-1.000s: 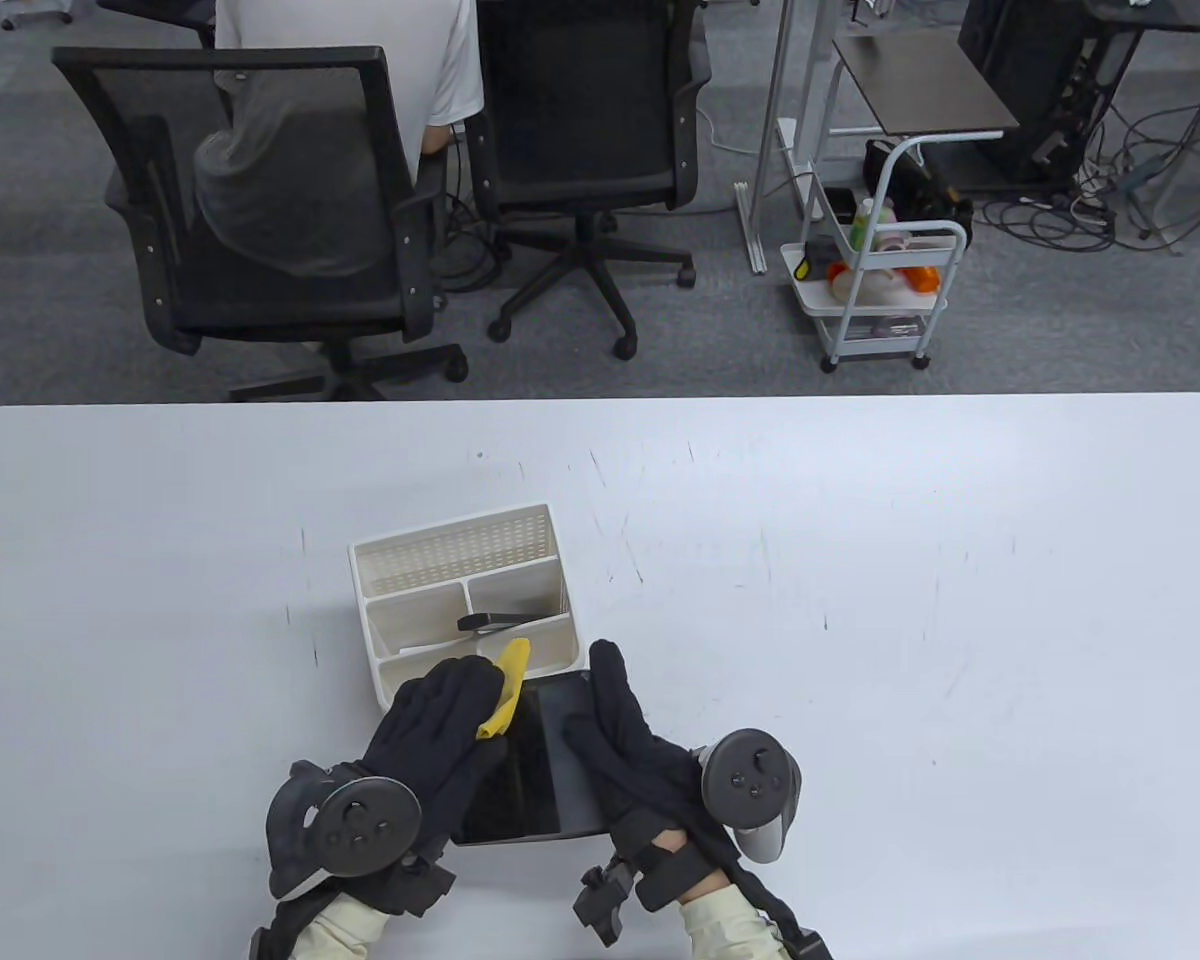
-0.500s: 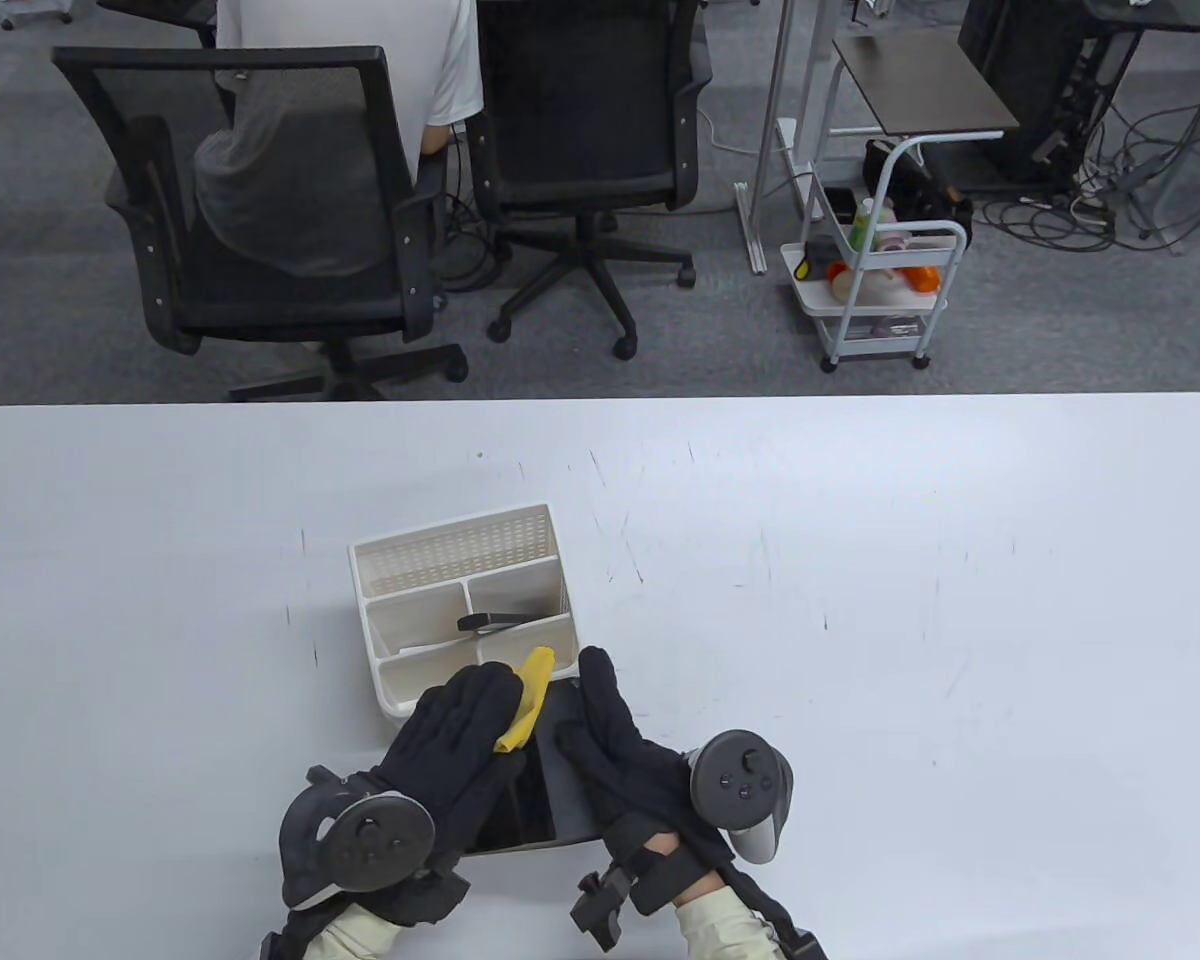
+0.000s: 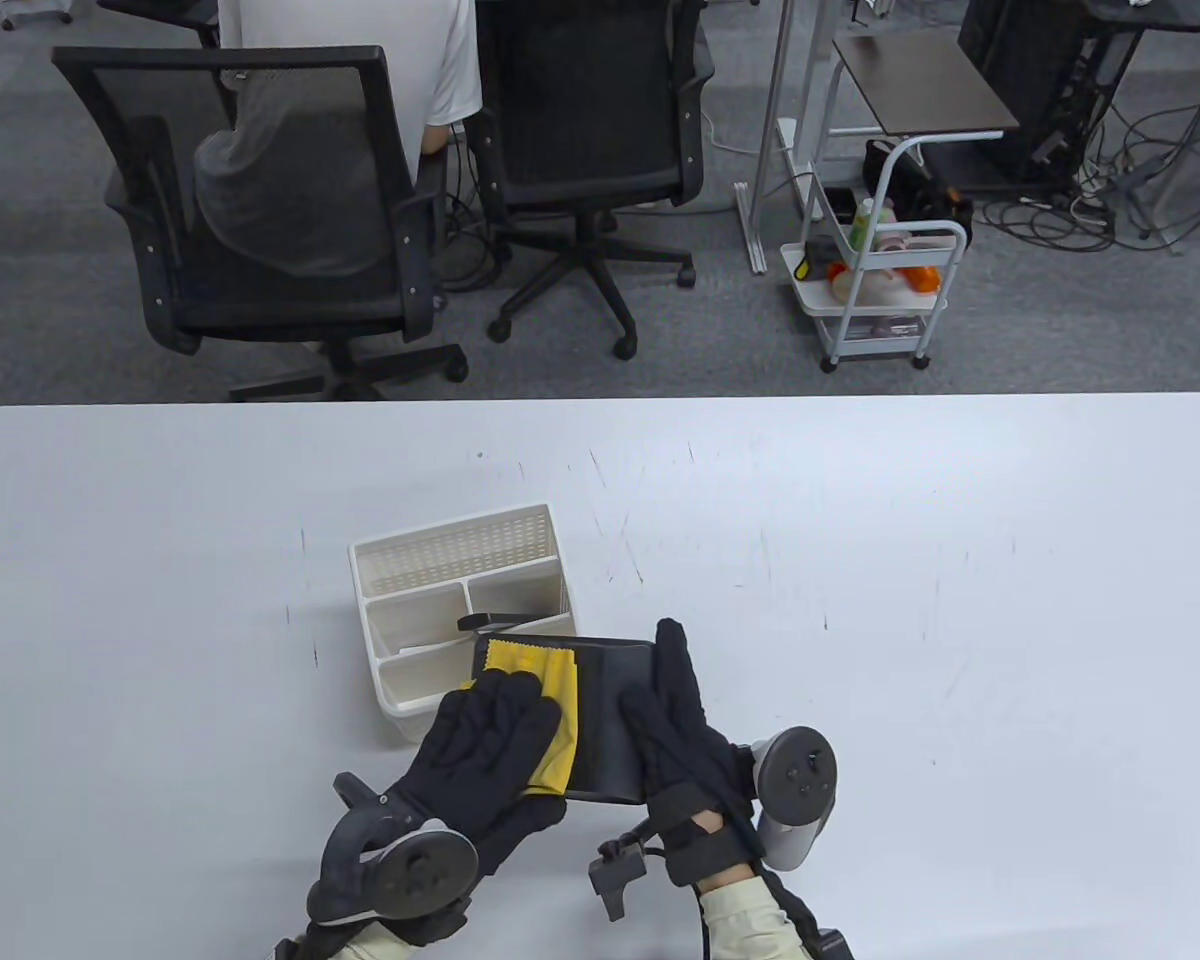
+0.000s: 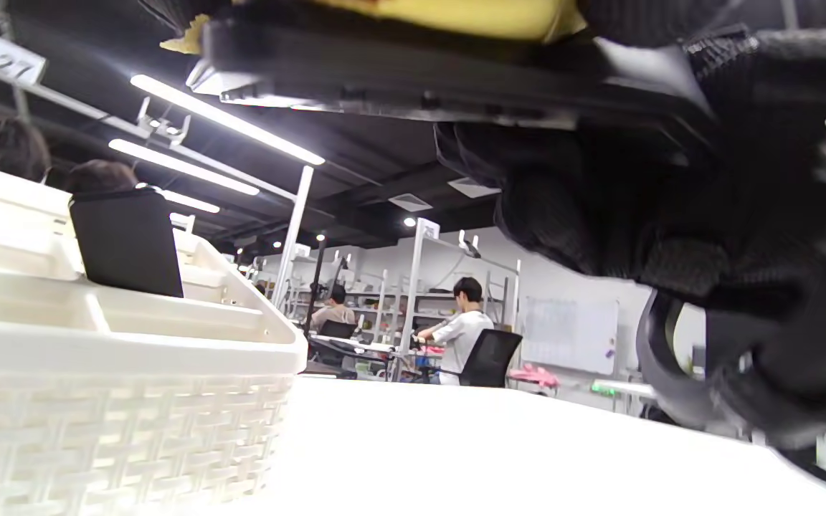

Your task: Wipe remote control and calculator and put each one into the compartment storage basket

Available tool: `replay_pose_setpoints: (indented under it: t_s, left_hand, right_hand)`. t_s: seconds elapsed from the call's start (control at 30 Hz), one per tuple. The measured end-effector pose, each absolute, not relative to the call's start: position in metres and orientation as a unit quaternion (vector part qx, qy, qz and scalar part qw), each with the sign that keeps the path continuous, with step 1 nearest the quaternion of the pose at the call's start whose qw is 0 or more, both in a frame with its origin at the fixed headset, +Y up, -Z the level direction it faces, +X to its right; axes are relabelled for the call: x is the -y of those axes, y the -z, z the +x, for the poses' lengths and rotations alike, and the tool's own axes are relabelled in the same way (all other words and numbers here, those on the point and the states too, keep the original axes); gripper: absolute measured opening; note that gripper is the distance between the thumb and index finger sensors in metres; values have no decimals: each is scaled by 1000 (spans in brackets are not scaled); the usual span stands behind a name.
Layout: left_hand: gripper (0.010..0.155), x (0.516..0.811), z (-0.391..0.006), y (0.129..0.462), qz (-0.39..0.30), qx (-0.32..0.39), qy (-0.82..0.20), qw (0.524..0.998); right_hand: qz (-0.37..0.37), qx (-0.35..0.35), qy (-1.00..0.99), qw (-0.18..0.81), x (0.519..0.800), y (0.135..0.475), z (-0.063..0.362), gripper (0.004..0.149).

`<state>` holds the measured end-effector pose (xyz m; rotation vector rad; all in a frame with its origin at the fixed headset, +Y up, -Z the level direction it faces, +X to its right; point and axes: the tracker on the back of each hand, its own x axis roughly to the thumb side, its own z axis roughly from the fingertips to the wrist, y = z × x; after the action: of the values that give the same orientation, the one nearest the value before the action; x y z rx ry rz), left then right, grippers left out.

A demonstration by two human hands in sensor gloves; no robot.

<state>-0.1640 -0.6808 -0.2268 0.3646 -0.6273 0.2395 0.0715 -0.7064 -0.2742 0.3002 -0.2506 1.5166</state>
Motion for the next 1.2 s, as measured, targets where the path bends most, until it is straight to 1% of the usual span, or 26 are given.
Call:
replay_pose_setpoints:
  t_s: [0.07, 0.1, 0.17, 0.2, 0.23, 0.37, 0.43, 0.5, 0.57, 0.67, 0.77, 0.83, 0.87, 0.93, 1.0, 1.03, 1.1, 1.17, 1.2]
  left_hand:
    - [78, 683, -161, 226, 195, 293, -59, 934]
    - [82, 684, -159, 226, 220, 262, -24, 939]
    - [85, 682, -159, 225, 249, 245, 23, 937]
    - [84, 681, -160, 224, 261, 244, 29, 933]
    - [83, 681, -162, 223, 271, 246, 25, 930]
    - [62, 669, -168, 217, 323, 236, -16, 917]
    - [57, 664, -172, 215, 334, 225, -43, 914]
    - [55, 659, -179, 215, 335, 213, -98, 913]
    - [54, 655, -192, 219, 319, 189, -191, 909]
    - [54, 657, -207, 227, 278, 163, -300, 898]
    - [53, 664, -217, 236, 233, 150, -378, 883]
    - [54, 668, -220, 239, 214, 146, -412, 874]
    - [54, 669, -220, 242, 201, 155, -430, 866]
    - [54, 674, -217, 247, 144, 188, -462, 855]
    - [54, 678, -212, 250, 115, 205, -472, 850]
    - [55, 681, -212, 251, 111, 192, -482, 848]
    - [55, 683, -214, 255, 92, 198, -495, 841]
    - [57, 687, -216, 258, 65, 198, -533, 820]
    - [58, 689, -217, 260, 44, 205, -562, 800]
  right_hand:
    - [136, 103, -676, 717, 707, 274, 71, 70]
    - [138, 96, -672, 721, 708, 274, 68, 70]
    - [152, 80, -670, 722, 708, 273, 61, 70]
    - [153, 84, -674, 718, 707, 272, 58, 70]
    - [151, 91, -677, 714, 705, 271, 57, 71]
    - [154, 96, -681, 710, 705, 270, 58, 77]
    - [159, 97, -674, 715, 707, 271, 60, 78]
    - [158, 100, -665, 723, 707, 272, 62, 75]
    - [171, 103, -656, 728, 706, 273, 63, 71]
    - [170, 110, -678, 706, 704, 272, 60, 74]
    - [147, 130, -721, 664, 703, 270, 59, 80]
    - [148, 119, -736, 649, 706, 271, 59, 82]
    - [154, 104, -737, 650, 707, 272, 58, 82]
    - [166, 85, -725, 663, 710, 274, 56, 84]
    - [176, 75, -718, 670, 711, 274, 54, 86]
    - [168, 80, -712, 677, 712, 275, 55, 84]
    - [161, 100, -698, 690, 710, 275, 58, 75]
    - [159, 117, -716, 670, 705, 275, 60, 69]
    - [152, 132, -723, 661, 703, 273, 62, 67]
